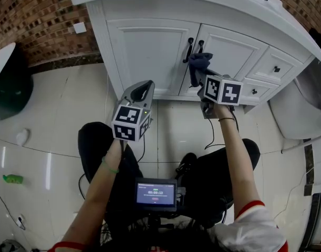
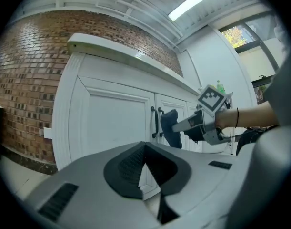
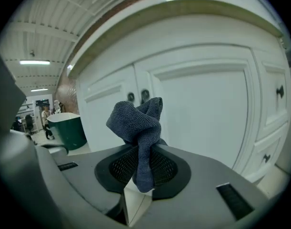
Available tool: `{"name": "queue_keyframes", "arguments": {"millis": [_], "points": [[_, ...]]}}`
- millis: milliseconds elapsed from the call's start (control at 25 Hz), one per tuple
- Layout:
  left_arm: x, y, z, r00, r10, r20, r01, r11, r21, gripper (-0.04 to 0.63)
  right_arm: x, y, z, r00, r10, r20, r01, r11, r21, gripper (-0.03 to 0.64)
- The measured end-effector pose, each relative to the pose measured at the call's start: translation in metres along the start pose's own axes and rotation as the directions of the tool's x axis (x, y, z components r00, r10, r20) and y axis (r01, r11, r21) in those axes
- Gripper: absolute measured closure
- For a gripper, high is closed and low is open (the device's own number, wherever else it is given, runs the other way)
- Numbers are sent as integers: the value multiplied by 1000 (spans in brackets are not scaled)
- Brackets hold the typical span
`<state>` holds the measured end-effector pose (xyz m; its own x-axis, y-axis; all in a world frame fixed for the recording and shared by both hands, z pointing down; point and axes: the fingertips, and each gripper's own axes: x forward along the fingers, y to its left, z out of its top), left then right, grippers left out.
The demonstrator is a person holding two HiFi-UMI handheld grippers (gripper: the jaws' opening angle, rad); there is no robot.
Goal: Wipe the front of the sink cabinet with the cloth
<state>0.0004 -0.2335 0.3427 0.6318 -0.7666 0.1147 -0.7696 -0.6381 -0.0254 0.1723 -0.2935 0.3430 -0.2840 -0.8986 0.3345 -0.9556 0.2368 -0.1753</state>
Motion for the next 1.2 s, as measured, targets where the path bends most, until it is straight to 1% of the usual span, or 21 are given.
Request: {"name": "queue_keyframes", "arguments": {"millis": [120, 240, 320, 440, 640, 920, 1040, 1200], "points": [[-16, 10, 7, 1000, 13, 18, -13, 1000, -1, 575, -17, 33, 58, 996, 27, 88, -21, 998, -67, 540], [-32, 14, 9, 1000, 14, 25, -14, 1000, -3, 575, -24, 58, 100, 990, 23, 137, -6, 992, -124, 538], [-41, 15, 11, 999, 19, 28, -19, 1000, 0, 575, -23, 64, 120, 988, 12, 155, 9, 991, -134, 538], [-50, 17, 14, 999, 35, 38, -35, 999, -3, 575, -17, 62, 134, 987, -9, 161, 26, 994, -102, 538], [-63, 29, 9, 998, 55, 29, -55, 998, -11, 575, -3, 65, 118, 991, -13, 134, 17, 999, -32, 540], [-61, 34, -3, 998, 62, 7, -62, 998, -18, 575, 7, 77, 83, 994, 8, 109, -4, 999, -35, 541], [-57, 32, -11, 998, 57, -9, -58, 998, -22, 575, 19, 78, 57, 997, 23, 73, -22, 1000, -14, 540], [-54, 26, -18, 999, 48, -20, -48, 998, -32, 575, 43, 69, 12, 1000, 18, 10, -18, 1000, -3, 541]]}}
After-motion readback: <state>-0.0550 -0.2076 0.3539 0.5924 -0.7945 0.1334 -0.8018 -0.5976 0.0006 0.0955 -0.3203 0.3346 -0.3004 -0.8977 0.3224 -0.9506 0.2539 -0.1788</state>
